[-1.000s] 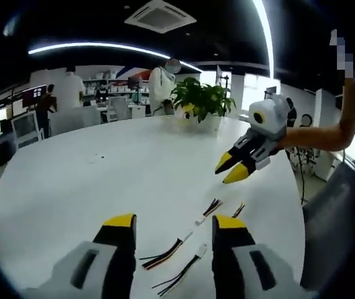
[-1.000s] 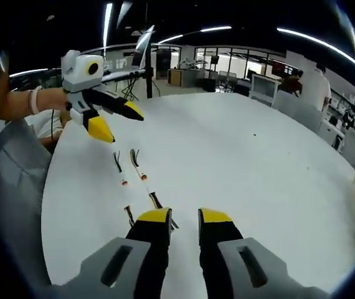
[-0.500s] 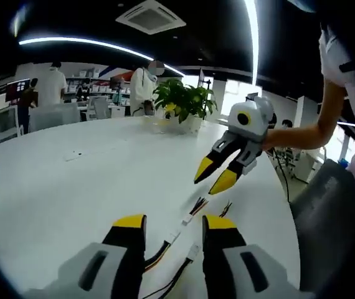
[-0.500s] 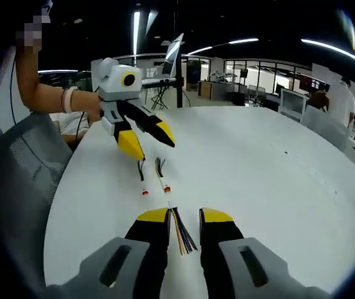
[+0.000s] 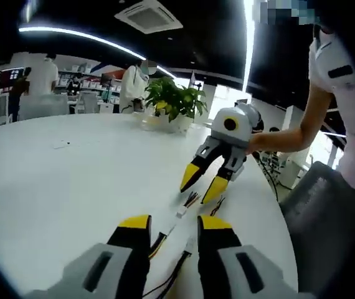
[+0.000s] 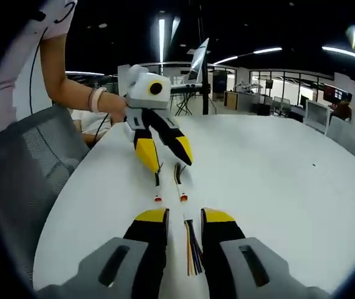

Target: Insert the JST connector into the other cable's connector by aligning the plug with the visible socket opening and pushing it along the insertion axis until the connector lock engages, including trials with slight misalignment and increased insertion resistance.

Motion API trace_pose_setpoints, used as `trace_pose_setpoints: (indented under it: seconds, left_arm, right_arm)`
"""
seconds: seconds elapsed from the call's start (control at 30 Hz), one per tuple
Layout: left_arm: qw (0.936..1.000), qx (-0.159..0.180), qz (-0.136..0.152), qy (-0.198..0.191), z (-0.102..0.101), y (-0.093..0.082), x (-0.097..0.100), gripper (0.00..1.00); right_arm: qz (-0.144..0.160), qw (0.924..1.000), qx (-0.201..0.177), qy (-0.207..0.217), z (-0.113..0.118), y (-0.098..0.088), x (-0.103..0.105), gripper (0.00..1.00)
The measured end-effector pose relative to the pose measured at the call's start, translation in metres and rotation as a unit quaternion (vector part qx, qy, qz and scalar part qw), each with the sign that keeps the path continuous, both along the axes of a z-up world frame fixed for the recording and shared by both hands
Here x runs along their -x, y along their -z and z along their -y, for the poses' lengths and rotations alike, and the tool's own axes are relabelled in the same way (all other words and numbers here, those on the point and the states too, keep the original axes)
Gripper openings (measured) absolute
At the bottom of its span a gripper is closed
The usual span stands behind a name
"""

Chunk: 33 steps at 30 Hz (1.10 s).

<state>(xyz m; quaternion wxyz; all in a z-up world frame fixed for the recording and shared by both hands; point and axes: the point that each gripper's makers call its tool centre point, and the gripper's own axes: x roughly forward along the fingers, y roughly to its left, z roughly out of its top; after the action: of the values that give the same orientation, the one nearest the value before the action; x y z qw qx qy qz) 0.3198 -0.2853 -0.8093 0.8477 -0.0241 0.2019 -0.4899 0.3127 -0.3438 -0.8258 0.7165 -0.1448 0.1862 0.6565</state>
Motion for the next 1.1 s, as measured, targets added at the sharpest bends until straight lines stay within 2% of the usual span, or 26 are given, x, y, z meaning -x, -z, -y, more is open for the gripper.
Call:
trace_pose_setpoints:
  seconds: [0.13,0.23,0.3,0.43,0.67,0.87,1.1]
  left_arm:
    - [0.9999,-0.004,0.011,0.006,-0.001,0.005,-0.002,0.22]
    - [0.9997,-0.008,0.022,0.011,0.0,0.005,-0.004,0.2]
    - [0.9986,-0.025,0.038,0.026,0.001,0.009,-0.003,0.19]
    - [0.9986,-0.018,0.039,0.032,0.003,0.007,-0.003,0.19]
    - [0.9979,-0.022,0.039,0.046,0.004,0.013,-0.001,0.16]
    - [0.9968,-0.028,0.049,0.057,0.006,0.018,-0.001,0.13]
    - [0.9952,-0.028,0.061,0.071,0.011,0.02,-0.003,0.11]
  right_arm:
    - [-0.002,0.9999,0.012,-0.002,0.007,0.013,-0.002,0.16]
    - [-0.005,0.9999,0.01,-0.002,0.007,0.014,-0.004,0.16]
    - [-0.004,1.0,0.005,-0.003,0.006,0.013,-0.004,0.14]
    - [-0.005,0.9999,-0.008,-0.005,0.002,0.009,-0.005,0.13]
    - [-0.007,0.9999,-0.003,-0.011,-0.001,0.017,-0.004,0.12]
    - [-0.012,0.9997,-0.001,-0.019,-0.003,0.021,-0.001,0.1]
    - [-0.02,0.9996,-0.017,-0.014,-0.005,0.016,-0.004,0.09]
